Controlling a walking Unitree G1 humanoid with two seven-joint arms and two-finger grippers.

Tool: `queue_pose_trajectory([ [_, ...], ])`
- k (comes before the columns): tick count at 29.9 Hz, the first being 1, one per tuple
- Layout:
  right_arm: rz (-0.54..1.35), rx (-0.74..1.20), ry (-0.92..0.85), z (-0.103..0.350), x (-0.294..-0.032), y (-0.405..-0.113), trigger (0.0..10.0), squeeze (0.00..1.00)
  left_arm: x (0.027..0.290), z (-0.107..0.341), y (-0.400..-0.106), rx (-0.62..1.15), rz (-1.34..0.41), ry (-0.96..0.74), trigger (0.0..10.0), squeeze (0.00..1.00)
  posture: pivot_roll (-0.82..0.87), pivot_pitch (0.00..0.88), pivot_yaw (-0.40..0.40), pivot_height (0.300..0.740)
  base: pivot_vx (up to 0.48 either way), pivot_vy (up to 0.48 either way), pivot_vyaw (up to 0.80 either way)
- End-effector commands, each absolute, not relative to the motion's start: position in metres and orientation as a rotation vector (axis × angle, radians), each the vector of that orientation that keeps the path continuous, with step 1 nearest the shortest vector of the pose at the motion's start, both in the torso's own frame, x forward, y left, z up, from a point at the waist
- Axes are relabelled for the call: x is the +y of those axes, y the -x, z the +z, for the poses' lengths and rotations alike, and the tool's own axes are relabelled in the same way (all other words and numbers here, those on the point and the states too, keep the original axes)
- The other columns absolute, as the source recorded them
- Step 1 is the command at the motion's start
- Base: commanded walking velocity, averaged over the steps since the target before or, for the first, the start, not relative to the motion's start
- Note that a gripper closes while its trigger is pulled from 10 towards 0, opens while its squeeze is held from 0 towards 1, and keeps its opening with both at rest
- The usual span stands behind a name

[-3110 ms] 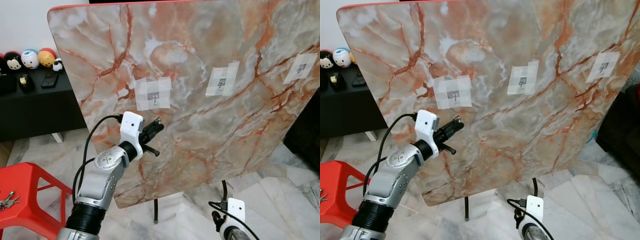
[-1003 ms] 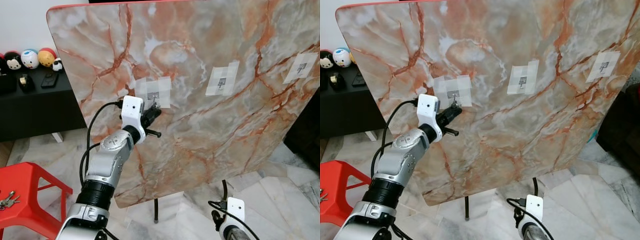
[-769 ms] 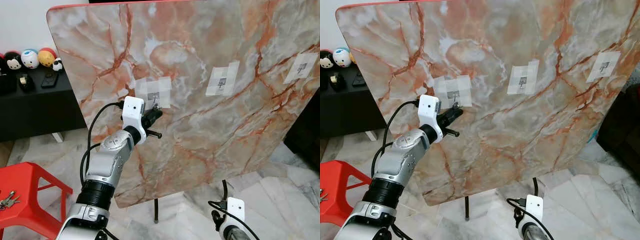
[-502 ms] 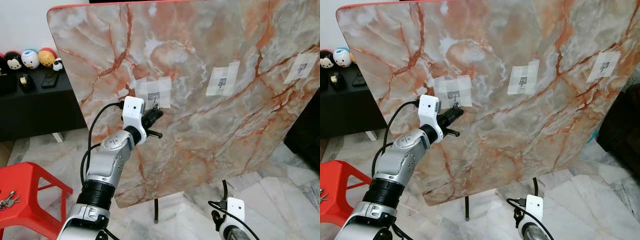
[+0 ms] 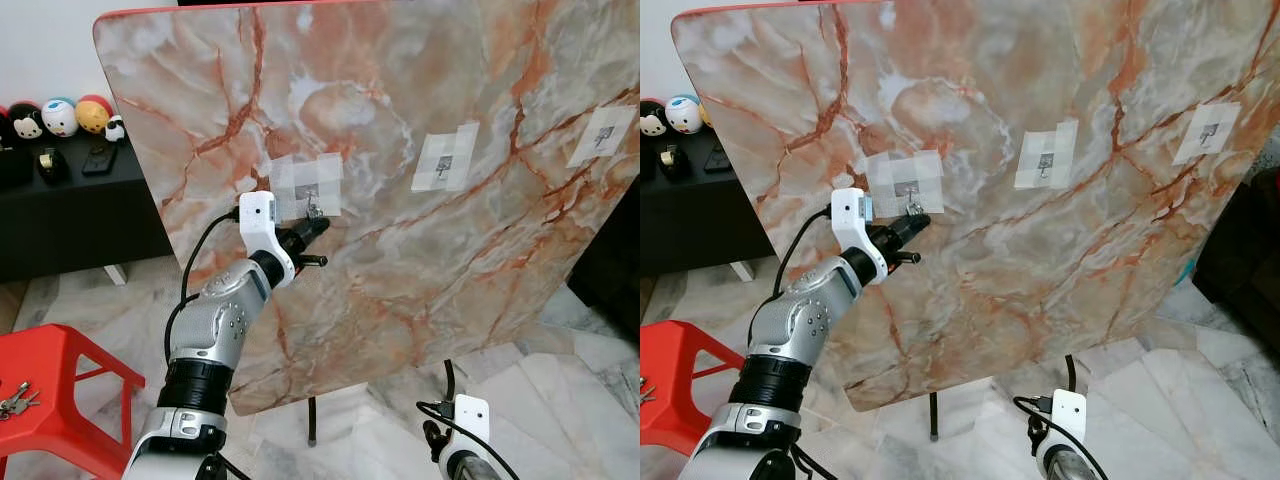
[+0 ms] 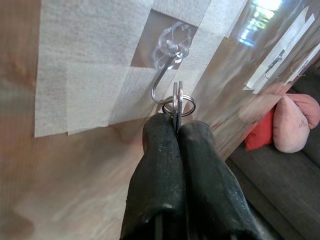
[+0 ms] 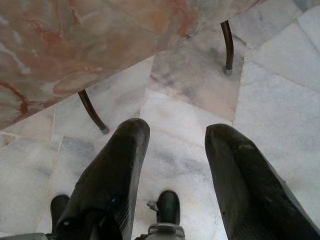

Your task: Hang keys on a hook

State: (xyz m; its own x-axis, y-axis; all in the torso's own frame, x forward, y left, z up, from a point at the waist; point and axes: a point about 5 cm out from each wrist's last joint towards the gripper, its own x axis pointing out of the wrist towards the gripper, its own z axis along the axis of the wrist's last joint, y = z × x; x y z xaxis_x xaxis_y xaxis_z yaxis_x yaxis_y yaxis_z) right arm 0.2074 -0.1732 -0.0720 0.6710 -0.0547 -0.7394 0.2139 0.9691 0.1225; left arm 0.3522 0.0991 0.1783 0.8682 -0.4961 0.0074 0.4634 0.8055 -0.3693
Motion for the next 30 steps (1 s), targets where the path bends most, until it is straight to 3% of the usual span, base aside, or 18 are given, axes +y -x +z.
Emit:
queue_pose_trajectory([
  [1, -0.148, 0.819, -0.199, -0.0706, -0.1725, -0.2102, 10.0, 0.0, 0.095, 0.1858, -0.3522, 0.085, -0.541, 0.368, 10.0, 0.0, 0.09, 0.0, -0.062, 0.74, 0.0, 0.0, 0.0],
  [30, -0.149, 0.818, -0.201, -0.0705, -0.1743, -0.21, 10.0, 0.0, 0.0924, 0.1887, -0.3524, 0.107, -0.524, 0.372, 10.0, 0.0, 0.09, 0.0, -0.062, 0.74, 0.0, 0.0, 0.0],
])
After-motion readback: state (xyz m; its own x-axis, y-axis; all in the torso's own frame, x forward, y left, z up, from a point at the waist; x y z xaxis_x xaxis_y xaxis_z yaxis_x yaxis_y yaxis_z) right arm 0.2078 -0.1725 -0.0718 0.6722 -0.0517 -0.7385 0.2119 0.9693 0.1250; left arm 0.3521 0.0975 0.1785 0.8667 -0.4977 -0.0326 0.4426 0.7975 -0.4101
